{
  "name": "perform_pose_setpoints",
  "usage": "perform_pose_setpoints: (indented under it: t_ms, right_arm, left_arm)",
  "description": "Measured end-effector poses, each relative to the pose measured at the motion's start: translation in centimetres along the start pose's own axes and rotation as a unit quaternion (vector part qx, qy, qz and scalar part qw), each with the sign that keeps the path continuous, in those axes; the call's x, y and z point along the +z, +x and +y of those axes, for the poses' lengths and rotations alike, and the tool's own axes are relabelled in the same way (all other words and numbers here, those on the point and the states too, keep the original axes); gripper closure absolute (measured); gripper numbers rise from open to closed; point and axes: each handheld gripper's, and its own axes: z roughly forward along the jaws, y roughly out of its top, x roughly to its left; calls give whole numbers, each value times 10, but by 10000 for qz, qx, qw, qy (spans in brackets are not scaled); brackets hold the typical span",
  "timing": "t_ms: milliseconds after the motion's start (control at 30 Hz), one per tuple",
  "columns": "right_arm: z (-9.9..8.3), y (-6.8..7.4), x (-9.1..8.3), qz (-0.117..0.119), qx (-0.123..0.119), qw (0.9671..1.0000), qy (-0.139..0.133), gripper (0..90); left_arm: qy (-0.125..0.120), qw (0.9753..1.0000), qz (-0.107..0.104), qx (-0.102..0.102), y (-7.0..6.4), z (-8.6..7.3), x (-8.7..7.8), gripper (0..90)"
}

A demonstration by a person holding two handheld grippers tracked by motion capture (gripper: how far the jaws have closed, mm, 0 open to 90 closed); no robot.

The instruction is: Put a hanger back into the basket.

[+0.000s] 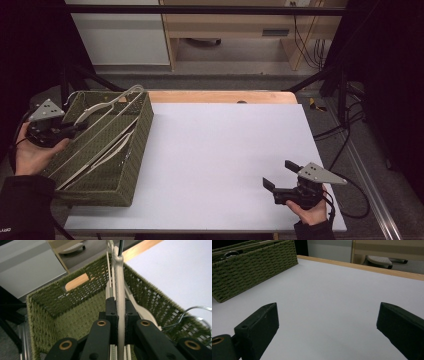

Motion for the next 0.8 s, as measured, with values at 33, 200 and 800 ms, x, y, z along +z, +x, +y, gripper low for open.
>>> perform_pose_setpoints:
  t_ms: [33,200,800]
  right_arm:
    - [0,0,0,6,-19,10000,13,50]
    - [0,0,1,-23,-6,10000,25,50]
    - [-1,1,3,-8,5,10000,71,50]
  left_arm:
    - [21,10000,-1,7,0,-1,1,855]
    - [191,9998,29,98,-5,-11,11,855]
    - [587,9983,38,-8,-24,-57,52,831]
